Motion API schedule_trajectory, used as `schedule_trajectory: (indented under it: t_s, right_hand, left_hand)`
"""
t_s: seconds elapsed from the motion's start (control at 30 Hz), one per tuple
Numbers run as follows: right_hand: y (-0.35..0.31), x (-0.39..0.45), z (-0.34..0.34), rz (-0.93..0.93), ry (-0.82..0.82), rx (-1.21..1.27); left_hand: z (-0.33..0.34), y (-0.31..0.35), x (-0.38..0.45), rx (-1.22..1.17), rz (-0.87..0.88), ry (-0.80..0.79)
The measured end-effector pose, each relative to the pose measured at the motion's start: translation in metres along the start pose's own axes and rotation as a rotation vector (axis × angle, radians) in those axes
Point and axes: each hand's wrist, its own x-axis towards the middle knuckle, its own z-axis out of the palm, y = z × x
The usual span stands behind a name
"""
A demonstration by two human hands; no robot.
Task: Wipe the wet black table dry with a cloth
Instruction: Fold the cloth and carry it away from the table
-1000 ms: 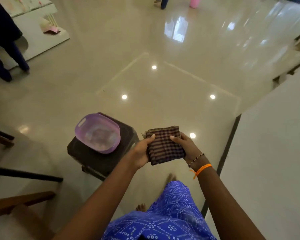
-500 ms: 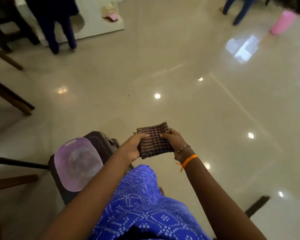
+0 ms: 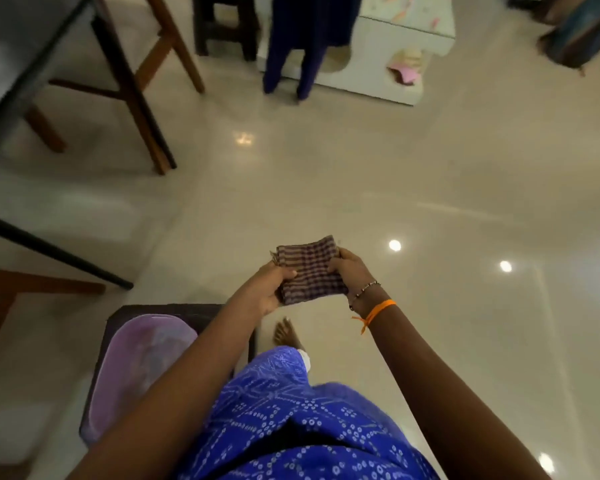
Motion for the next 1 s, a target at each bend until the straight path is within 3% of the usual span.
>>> schedule_trajectory:
  t_s: [0.27,0.67,0.87,1.0]
  right_hand:
    - [-0.102,0.088,0.084,-0.014,-0.309,-0.170]
    - [-0.192,0.202,0.285,-0.062,-0.860,-0.648]
    - [-0.220,0.217,0.354,-0.082,-1.028,-0.837]
    - [-0.210,0.209,0.393,-0.070,-1.168,-1.000]
  left_hand:
    - [-0.042,0.097,0.022,-0.242,0.124,0.238]
    - [-0.139,0.205,0.047,-0.839,0.238,0.691]
    - [-0.168,0.242,0.051,-0.979,0.238,0.900]
    - [-0.188,0.233,0.045,-1.114,0.263,1.008]
